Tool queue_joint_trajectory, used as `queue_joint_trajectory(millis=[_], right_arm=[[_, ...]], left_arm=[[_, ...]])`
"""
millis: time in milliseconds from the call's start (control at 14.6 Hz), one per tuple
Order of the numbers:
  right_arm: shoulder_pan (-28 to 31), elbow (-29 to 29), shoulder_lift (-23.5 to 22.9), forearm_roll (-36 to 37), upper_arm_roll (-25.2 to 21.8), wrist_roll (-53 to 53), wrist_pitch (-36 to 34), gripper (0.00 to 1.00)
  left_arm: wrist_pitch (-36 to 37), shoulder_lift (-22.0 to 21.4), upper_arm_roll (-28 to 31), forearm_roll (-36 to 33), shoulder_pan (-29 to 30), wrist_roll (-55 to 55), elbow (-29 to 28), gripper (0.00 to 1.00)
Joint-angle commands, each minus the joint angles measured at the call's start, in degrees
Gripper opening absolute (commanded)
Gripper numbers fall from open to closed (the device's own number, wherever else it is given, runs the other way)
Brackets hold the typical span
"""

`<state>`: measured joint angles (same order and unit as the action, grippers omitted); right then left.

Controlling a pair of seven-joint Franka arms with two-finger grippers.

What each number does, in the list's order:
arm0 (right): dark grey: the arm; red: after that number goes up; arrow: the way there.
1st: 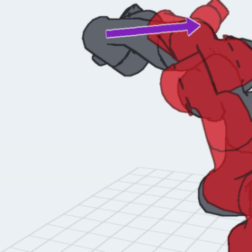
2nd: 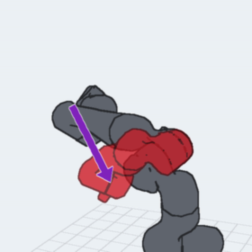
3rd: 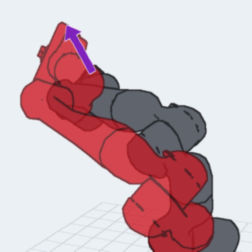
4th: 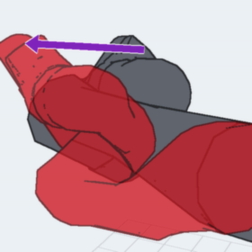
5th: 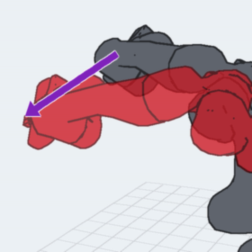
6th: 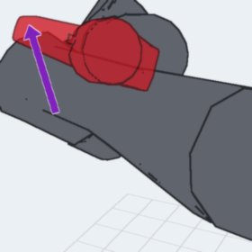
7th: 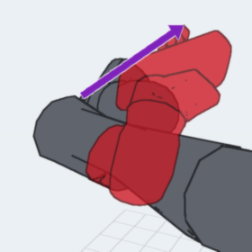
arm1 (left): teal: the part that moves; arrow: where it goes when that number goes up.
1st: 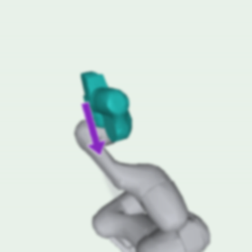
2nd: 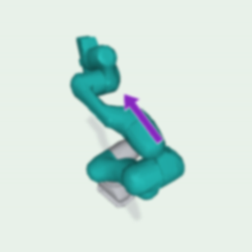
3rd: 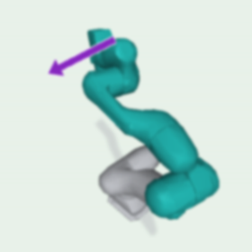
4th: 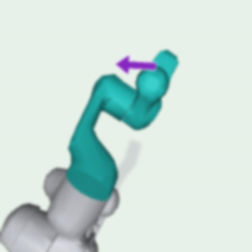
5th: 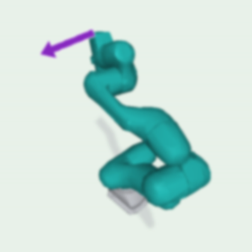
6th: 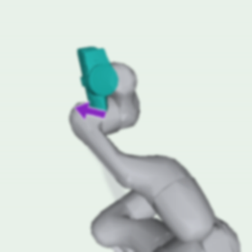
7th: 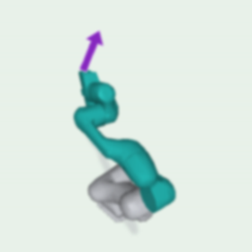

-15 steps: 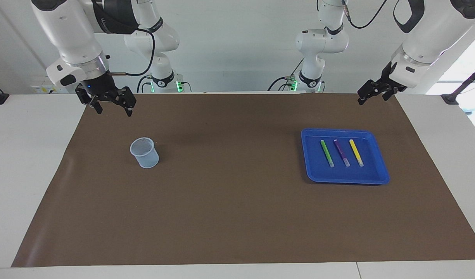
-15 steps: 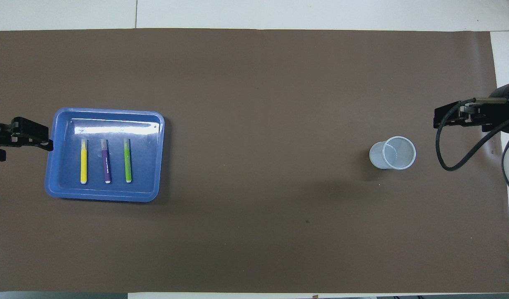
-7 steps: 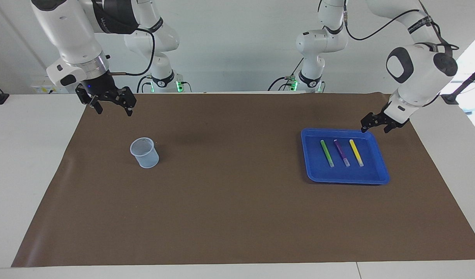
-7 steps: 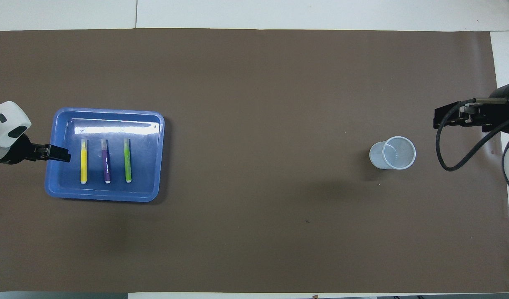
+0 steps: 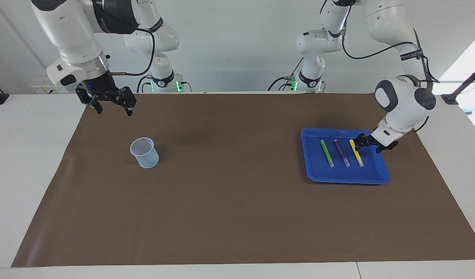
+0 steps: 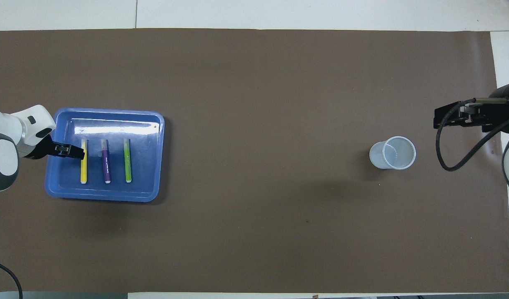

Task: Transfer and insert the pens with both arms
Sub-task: 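Reach the left gripper down to the yellow pen in the tray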

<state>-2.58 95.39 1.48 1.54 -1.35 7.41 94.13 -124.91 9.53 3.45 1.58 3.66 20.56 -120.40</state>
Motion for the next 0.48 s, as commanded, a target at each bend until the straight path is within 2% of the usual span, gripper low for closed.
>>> queue_joint_trajectory(millis=[0,410], right_arm=[[1.08,0.41,0.72,-0.66,0.73,-1.08,-0.79,1.0],[0.99,0.5,0.89,-0.66,0.73,-1.08,-0.88,1.0]], left_arm=[[-1.56,0.31,0.06,0.44,-0.5,1.32,-0.63,0.79],[-1.65,1.28,0.06,0.44,-0.76,1.41,-0.98,0.73]])
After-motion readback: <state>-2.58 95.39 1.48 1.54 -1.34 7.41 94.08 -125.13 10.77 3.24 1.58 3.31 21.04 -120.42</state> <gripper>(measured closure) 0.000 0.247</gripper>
